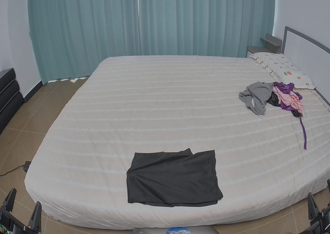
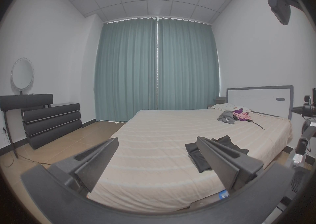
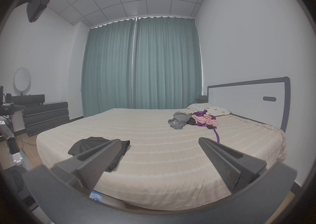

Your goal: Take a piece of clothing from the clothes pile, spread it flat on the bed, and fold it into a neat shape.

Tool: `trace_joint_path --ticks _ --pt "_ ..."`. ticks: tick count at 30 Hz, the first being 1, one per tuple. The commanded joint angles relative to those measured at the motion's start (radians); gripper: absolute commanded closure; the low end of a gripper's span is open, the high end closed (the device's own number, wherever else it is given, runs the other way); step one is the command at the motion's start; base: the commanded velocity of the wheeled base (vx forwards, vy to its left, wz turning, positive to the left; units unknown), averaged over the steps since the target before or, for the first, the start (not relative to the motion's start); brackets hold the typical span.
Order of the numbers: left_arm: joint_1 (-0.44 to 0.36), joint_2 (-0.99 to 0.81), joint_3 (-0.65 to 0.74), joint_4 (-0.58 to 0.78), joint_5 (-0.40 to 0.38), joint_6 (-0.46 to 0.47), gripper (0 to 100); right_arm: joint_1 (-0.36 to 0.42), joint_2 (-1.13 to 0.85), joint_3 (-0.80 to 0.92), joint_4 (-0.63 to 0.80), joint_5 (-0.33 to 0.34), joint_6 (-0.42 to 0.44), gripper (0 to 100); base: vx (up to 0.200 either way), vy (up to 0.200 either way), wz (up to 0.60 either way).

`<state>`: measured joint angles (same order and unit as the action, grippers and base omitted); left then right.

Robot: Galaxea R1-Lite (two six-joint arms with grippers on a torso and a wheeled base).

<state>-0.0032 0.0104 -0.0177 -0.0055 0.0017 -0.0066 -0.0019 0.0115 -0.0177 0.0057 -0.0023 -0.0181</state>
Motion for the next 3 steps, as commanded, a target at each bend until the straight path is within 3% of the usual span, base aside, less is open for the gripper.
trace_joint_path --ticks 1,3 --pt "0.0 -0.004 0.018 0.004 -0.011 0.01 0 0.0 -0.011 0.018 -0.006 -0.001 0.004 0 0.0 0.0 0.0" --pt "0.0 -0.004 0.018 0.004 -0.002 0.011 0 0.0 -0.011 0.018 -0.006 -0.001 0.006 0 0.0 0.0 0.0"
